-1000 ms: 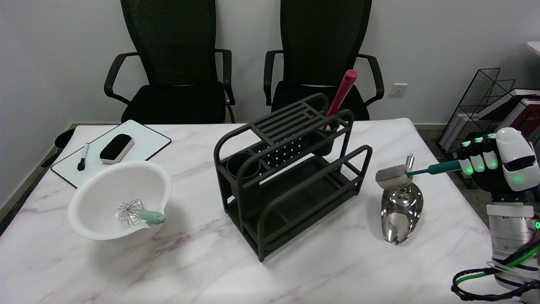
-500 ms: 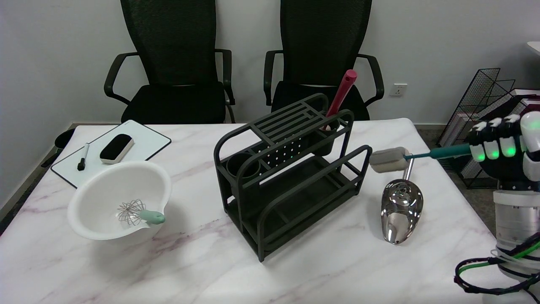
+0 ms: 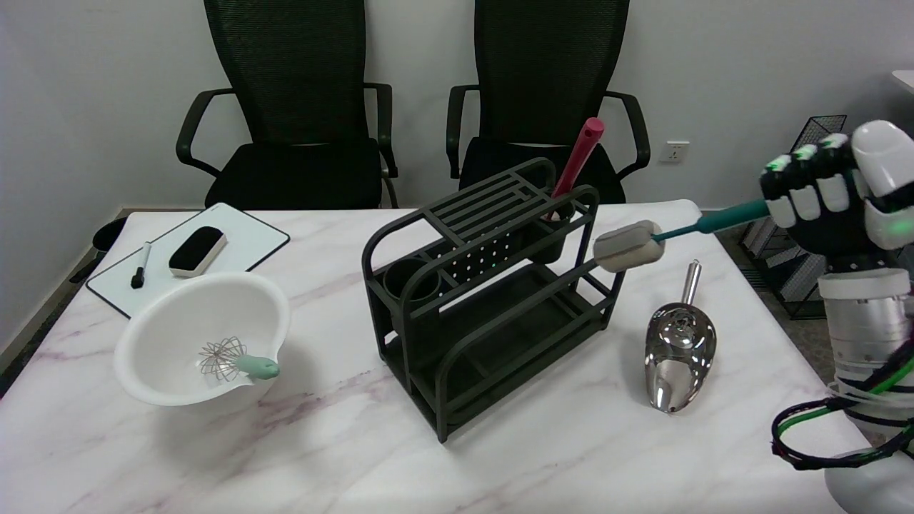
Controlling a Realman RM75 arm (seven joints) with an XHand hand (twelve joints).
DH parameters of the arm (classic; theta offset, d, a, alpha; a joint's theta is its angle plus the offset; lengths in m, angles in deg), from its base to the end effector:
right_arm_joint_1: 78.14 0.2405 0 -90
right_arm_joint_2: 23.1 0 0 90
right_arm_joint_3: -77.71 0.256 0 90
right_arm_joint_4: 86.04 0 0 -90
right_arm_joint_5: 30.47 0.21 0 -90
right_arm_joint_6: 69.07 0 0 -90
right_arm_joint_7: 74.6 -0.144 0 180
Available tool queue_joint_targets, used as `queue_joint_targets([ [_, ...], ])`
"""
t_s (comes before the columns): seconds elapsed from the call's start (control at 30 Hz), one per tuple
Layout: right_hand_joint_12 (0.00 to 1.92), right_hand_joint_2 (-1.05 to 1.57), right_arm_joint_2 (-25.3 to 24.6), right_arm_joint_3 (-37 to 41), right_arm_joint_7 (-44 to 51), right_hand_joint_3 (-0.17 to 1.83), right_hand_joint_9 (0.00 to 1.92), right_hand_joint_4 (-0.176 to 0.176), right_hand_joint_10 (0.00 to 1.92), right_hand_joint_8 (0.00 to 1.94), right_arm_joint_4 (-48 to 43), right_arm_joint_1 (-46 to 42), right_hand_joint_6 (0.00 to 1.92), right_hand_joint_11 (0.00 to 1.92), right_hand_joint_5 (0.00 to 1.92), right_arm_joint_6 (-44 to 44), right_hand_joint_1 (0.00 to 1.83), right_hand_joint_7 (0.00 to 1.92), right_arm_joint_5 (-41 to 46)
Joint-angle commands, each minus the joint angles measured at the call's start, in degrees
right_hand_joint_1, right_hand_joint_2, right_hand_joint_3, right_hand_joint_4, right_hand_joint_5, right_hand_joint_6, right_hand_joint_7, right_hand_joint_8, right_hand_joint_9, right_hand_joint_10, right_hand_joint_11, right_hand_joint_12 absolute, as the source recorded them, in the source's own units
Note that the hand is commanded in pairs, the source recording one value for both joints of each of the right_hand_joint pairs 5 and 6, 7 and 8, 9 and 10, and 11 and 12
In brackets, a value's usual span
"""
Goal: Place the blue sponge bottle brush into the kitchen storage rack.
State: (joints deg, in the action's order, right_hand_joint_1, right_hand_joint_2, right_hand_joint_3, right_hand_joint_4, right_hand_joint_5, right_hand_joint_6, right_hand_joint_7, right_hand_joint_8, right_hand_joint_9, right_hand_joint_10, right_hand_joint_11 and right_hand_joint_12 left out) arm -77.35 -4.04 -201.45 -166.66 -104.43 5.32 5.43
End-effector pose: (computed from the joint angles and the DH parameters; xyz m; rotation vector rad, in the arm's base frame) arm -0.1836 -0.1874 0.4450 1.6308 -1.1356 2.1140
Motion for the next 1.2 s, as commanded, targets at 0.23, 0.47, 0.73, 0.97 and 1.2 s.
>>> queue_joint_targets([
  [0.23, 1.92, 1.57, 9.1, -9.4, 4.6, 1.03, 1.92, 0.0, 1.92, 1.92, -25.9, 17.5, 1.92, 1.92, 1.92, -36.4, 0.9, 1.92, -6.8],
  [0.47, 1.92, 1.57, 9.0, -9.4, 4.5, 1.02, 1.92, 0.0, 1.92, 1.92, -26.0, 21.3, 1.92, 1.92, 1.92, -43.6, 0.87, 1.92, -4.3],
  [0.73, 1.92, 1.57, 9.0, -17.3, 3.3, 1.02, 1.92, 0.0, 1.92, 1.92, -25.9, 31.8, 1.92, 1.92, 1.92, -45.5, 0.89, 1.92, -3.1],
  [0.97, 1.92, 1.57, 8.3, -26.6, 1.8, 0.99, 1.92, 0.0, 1.92, 1.92, -25.6, 43.8, 1.92, 1.92, 1.92, -54.2, 0.89, 1.92, -3.0],
  [1.2, 1.92, 1.57, 4.5, -33.1, 2.1, 0.88, 1.92, 0.0, 1.92, 1.92, -24.9, 49.5, 1.92, 1.92, 1.92, -59.6, 0.95, 1.92, -2.5],
])
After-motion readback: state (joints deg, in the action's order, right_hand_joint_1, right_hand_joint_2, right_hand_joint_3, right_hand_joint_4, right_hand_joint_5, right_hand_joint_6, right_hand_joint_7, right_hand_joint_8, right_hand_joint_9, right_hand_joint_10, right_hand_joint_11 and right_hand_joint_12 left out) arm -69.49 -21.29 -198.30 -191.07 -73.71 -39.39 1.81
